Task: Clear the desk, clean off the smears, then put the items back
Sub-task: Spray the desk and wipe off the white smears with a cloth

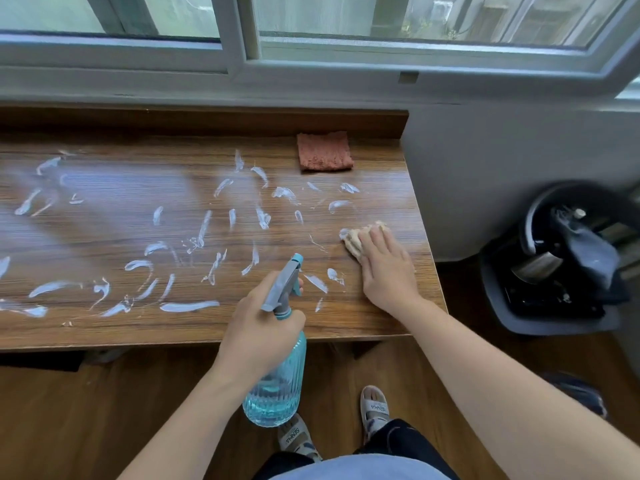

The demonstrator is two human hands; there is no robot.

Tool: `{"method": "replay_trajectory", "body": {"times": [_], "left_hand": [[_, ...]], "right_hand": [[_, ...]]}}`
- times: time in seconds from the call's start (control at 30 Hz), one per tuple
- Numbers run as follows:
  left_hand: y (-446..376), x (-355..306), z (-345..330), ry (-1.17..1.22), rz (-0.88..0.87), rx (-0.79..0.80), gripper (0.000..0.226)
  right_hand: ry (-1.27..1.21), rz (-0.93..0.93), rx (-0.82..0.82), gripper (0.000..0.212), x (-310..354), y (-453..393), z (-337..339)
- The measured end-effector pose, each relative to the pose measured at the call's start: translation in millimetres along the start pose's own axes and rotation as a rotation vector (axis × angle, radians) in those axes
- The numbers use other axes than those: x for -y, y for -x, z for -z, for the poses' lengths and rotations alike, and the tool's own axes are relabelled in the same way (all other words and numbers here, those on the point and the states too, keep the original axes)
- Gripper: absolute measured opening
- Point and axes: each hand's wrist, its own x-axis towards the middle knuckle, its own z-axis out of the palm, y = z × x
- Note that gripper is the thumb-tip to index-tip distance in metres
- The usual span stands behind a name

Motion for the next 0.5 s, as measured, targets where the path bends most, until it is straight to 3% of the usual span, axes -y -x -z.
{"method": "replay_trajectory", "body": {"times": [0.07, 0.13, 0.2, 0.33, 0.5], "left_hand": [[-3, -3, -4, -0.026, 0.023, 0.016, 0.029], [-5, -5, -10, -0.047, 0.059, 0.026, 0.028], [-5, -7, -15, -0.045, 0.089, 0.029, 0.029], [-7, -17, -21, -0.019, 0.117, -0.004, 0.027], [-21, -41, -33, -0.105, 0.152, -0.053, 0.014]], "right_hand": [[-0.02, 0.15, 0.002, 0.058, 8, 17, -2], [-0.041, 0.43, 0.12, 0.059, -5, 44, 4], [-0.05, 0.573, 0.23, 0.056, -31, 56, 15], [-0.058, 0.459, 0.138, 0.054, -68, 25, 24], [-0.079, 0.174, 0.001, 0.048, -43, -28, 17]]}}
